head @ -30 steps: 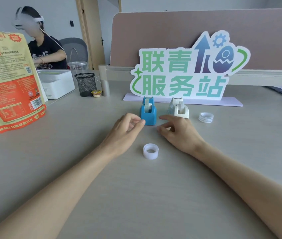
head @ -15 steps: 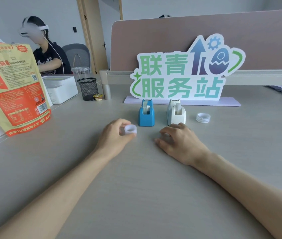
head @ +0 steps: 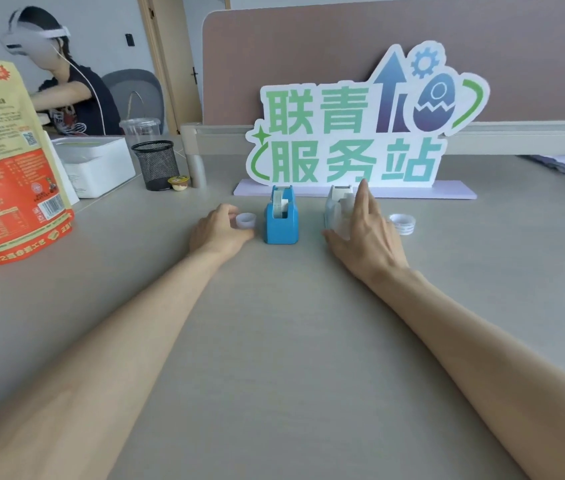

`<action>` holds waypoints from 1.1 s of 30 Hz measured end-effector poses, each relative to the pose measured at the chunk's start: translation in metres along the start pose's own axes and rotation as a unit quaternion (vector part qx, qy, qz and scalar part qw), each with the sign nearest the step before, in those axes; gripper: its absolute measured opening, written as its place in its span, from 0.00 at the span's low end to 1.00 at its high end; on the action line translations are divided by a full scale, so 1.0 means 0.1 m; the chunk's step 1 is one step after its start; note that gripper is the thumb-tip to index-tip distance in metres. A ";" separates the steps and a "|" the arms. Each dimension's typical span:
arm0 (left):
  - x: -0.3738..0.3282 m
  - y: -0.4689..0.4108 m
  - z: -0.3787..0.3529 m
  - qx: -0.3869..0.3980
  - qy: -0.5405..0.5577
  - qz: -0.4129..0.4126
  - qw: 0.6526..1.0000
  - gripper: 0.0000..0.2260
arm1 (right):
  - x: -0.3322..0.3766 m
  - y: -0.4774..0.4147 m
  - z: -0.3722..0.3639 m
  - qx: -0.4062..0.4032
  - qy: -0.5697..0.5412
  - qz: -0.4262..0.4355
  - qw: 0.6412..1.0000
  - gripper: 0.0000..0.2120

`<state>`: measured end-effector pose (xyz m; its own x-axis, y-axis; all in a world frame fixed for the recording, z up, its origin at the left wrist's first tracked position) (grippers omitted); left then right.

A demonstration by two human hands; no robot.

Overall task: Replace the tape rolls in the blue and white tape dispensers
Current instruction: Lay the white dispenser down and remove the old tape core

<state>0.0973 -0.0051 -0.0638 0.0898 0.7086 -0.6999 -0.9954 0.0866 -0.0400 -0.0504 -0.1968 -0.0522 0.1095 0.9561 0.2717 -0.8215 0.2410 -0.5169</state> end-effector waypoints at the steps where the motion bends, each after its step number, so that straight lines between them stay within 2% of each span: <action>1: 0.03 0.04 0.01 0.000 0.006 -0.005 1.000 0.26 | -0.01 0.00 -0.01 -0.004 -0.006 -0.007 1.000 0.43; 4: 0.08 0.25 0.06 -0.015 0.021 -0.019 0.999 0.26 | -0.03 0.02 0.01 0.003 -0.018 -0.031 0.999 0.35; 7: 0.05 0.58 0.14 -0.029 0.056 -0.060 0.996 0.15 | -0.02 0.14 0.11 -0.003 -0.050 -0.031 0.998 0.23; 9: -0.01 0.82 0.20 -0.042 0.081 -0.121 0.989 0.09 | 0.01 0.25 0.20 -0.006 -0.064 -0.009 0.998 0.19; 12: -0.10 1.13 0.23 -0.023 0.098 -0.198 0.975 0.07 | 0.01 0.49 0.35 0.011 -0.075 0.041 0.996 0.20; 15: -0.18 1.32 0.16 0.061 0.115 -0.224 0.966 0.11 | -0.04 0.78 0.56 0.033 -0.105 0.066 0.992 0.25; 19: -0.24 1.46 0.00 0.215 0.074 -0.232 0.946 0.31 | -0.04 1.02 0.76 0.068 -0.196 0.090 0.974 0.29; 22: -0.24 1.48 -0.03 0.259 0.074 -0.226 0.936 0.38 | 0.02 1.03 0.77 0.106 -0.202 0.131 0.965 0.37; 24: -0.23 1.46 -0.04 0.268 0.097 -0.215 0.934 0.37 | 0.04 1.02 0.73 0.130 -0.185 0.153 0.962 0.37; 26: -0.23 1.43 -0.04 0.261 0.113 -0.206 0.936 0.33 | 0.05 1.01 0.73 0.141 -0.171 0.168 0.961 0.34; 33: -0.25 1.41 -0.06 0.260 0.133 -0.197 0.936 0.24 | 0.08 0.90 0.71 0.125 -0.161 0.196 0.959 0.22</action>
<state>-0.0453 -0.0142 -0.0562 0.3666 0.3560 -0.8596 -0.7297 0.6832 -0.0283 -0.1634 -0.1796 -0.0391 -0.3808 0.8544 0.3535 -0.8771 -0.2129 -0.4305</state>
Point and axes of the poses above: each hand's wrist, its own y-axis away from the middle knuckle, its own z-axis out of the back of the hand, x = y × z, the point moved 3 cm from there along -y, towards the middle knuckle, and after that the axes turned 11 degrees about z, right-handed, at the moved point
